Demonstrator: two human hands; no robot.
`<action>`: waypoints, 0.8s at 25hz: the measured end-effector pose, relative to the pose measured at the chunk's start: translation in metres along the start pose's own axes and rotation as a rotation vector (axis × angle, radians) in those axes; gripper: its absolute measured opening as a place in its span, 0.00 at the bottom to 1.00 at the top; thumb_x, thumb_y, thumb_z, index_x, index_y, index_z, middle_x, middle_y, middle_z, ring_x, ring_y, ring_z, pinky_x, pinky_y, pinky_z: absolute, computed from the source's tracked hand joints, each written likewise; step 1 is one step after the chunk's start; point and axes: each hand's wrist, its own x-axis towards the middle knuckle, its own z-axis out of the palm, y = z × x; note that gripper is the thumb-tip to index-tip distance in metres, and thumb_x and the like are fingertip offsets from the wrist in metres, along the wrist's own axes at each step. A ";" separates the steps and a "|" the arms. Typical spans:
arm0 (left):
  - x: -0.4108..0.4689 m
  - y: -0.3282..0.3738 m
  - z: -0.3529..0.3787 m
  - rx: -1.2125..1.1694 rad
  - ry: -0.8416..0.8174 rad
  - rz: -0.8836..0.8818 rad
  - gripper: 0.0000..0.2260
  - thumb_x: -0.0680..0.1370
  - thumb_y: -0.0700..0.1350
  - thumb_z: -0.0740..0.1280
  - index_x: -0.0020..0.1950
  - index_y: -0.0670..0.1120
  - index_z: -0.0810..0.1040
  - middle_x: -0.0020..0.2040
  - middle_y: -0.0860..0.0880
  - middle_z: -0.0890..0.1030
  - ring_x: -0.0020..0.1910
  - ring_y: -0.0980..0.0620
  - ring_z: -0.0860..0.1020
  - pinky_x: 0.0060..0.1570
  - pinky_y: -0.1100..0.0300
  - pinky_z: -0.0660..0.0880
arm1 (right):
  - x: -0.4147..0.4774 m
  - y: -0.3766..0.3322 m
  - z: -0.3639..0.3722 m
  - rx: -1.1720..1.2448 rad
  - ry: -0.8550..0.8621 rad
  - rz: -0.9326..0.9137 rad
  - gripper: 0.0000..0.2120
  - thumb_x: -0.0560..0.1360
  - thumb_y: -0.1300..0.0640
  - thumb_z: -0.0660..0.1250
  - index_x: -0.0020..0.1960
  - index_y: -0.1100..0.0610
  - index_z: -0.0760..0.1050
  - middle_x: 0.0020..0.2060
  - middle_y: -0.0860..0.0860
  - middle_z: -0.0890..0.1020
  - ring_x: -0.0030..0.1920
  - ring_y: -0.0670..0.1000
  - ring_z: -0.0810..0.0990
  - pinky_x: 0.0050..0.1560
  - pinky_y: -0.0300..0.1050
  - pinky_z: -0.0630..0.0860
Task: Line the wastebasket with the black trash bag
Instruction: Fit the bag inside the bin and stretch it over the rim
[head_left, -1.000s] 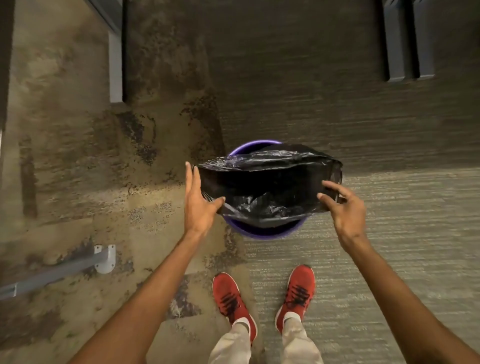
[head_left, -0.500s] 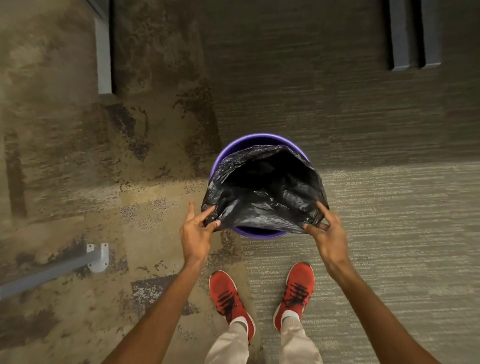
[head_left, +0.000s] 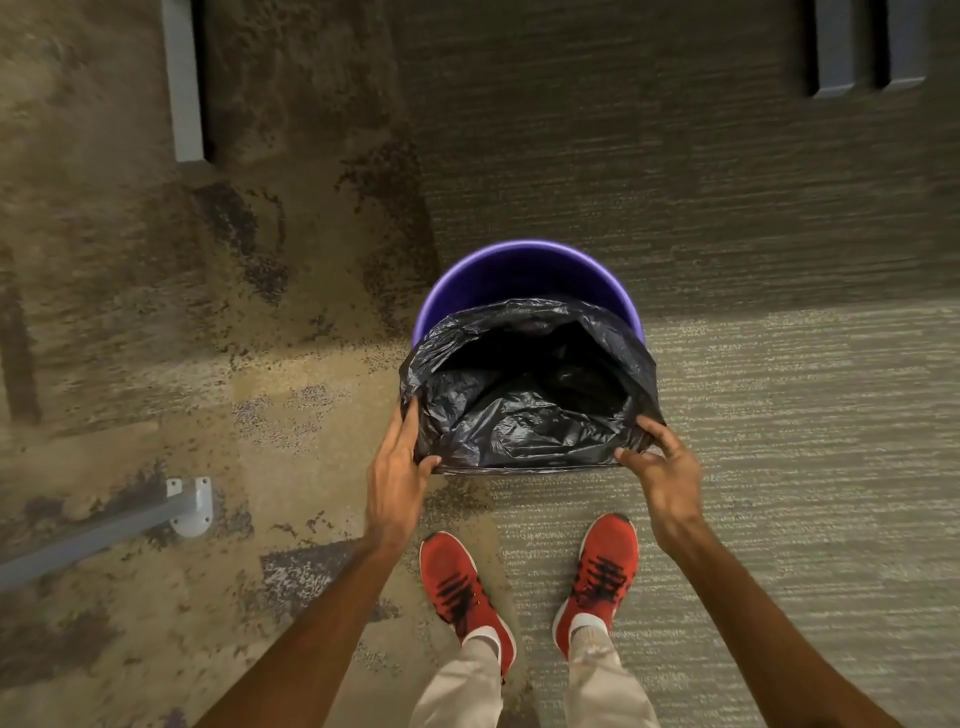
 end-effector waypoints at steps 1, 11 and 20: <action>-0.001 -0.001 0.001 0.014 -0.007 0.008 0.42 0.75 0.46 0.73 0.80 0.53 0.49 0.82 0.48 0.55 0.57 0.47 0.84 0.52 0.53 0.81 | 0.000 0.001 0.001 -0.006 0.006 0.003 0.30 0.72 0.69 0.73 0.71 0.52 0.71 0.37 0.52 0.87 0.40 0.44 0.86 0.54 0.39 0.75; 0.018 -0.006 0.009 -0.020 0.026 0.060 0.47 0.69 0.57 0.73 0.82 0.47 0.53 0.83 0.52 0.40 0.57 0.42 0.84 0.24 0.64 0.77 | 0.004 -0.012 0.014 0.070 0.041 -0.001 0.29 0.76 0.71 0.67 0.75 0.57 0.67 0.56 0.64 0.82 0.45 0.48 0.82 0.59 0.45 0.77; 0.063 0.015 -0.013 0.128 0.179 -0.056 0.22 0.83 0.39 0.60 0.77 0.49 0.64 0.72 0.41 0.65 0.44 0.50 0.76 0.28 0.62 0.72 | 0.030 -0.046 0.013 0.149 0.082 0.013 0.23 0.81 0.55 0.64 0.76 0.49 0.67 0.72 0.50 0.74 0.69 0.52 0.74 0.67 0.50 0.71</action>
